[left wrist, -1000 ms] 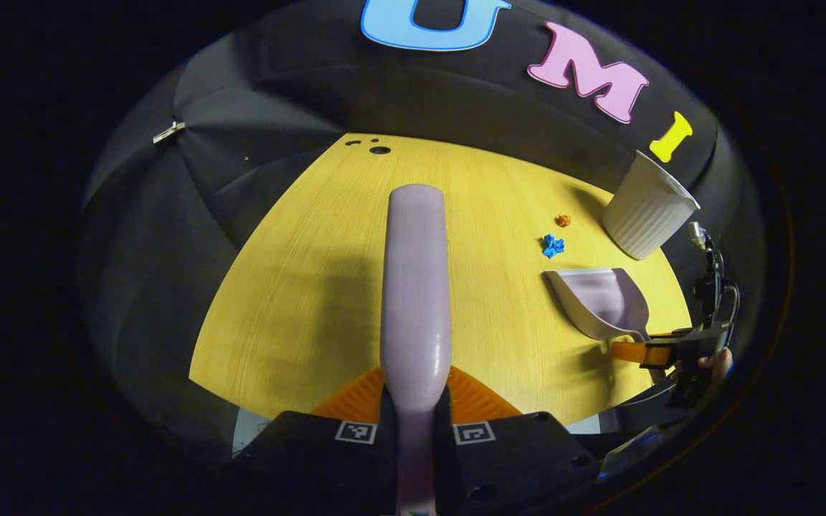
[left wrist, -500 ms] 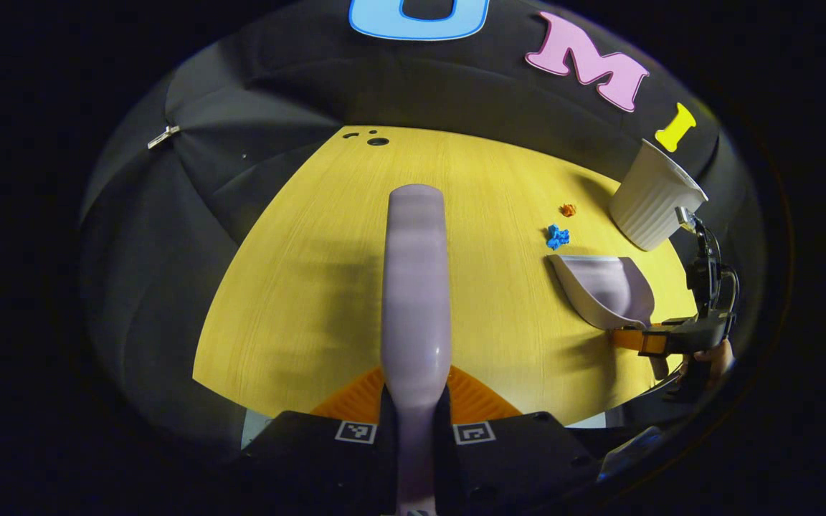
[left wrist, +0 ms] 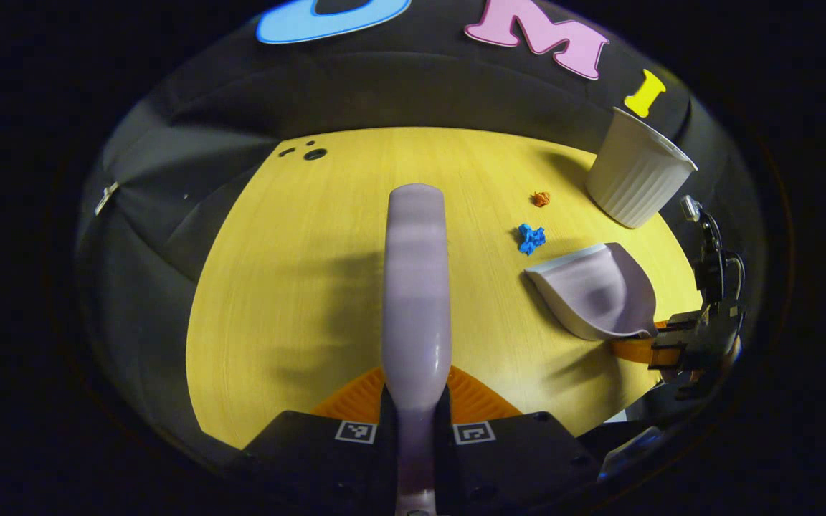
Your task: Pick up the small broom and dustpan from the desktop, sweep the trash into the dustpan with the broom, and then empty the trash into the garbage bin.
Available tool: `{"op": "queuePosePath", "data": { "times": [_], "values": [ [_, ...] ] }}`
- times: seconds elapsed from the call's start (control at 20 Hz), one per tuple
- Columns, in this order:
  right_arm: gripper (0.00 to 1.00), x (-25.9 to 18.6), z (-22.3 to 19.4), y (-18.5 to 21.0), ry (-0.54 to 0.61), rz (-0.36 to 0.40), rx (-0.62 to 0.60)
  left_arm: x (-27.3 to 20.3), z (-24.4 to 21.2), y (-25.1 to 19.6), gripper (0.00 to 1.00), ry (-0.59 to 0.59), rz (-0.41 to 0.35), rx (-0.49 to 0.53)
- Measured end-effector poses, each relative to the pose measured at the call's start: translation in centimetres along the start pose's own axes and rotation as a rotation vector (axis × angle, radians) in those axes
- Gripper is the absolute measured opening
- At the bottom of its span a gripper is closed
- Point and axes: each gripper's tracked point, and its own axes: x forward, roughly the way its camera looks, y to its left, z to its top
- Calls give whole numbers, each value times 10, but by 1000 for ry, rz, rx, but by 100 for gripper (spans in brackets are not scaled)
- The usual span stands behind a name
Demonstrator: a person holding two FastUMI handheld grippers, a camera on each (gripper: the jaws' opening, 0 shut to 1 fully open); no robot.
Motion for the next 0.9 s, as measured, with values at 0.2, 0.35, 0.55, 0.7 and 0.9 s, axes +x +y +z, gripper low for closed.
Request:
{"op": "queuePosePath", "data": {
  "times": [0.2, 0.35, 0.55, 0.7, 0.9],
  "values": [
    [34, -7, 4, -20, 1, 10, -33, 38, 42, -5, 25, 33, -3, 159],
    [34, -8, 9, -35, 10, 20, -59, 71, 73, -21, 24, 61, -32, 222],
    [34, -7, 18, -56, 16, 40, -118, 114, 107, -39, 24, 94, -48, 361],
    [34, -3, 23, -65, 17, 56, -174, 144, 131, -55, 25, 122, -62, 470],
    [34, 1, 30, -71, 23, 73, -209, 177, 150, -77, 24, 157, -86, 566]
  ]
}}
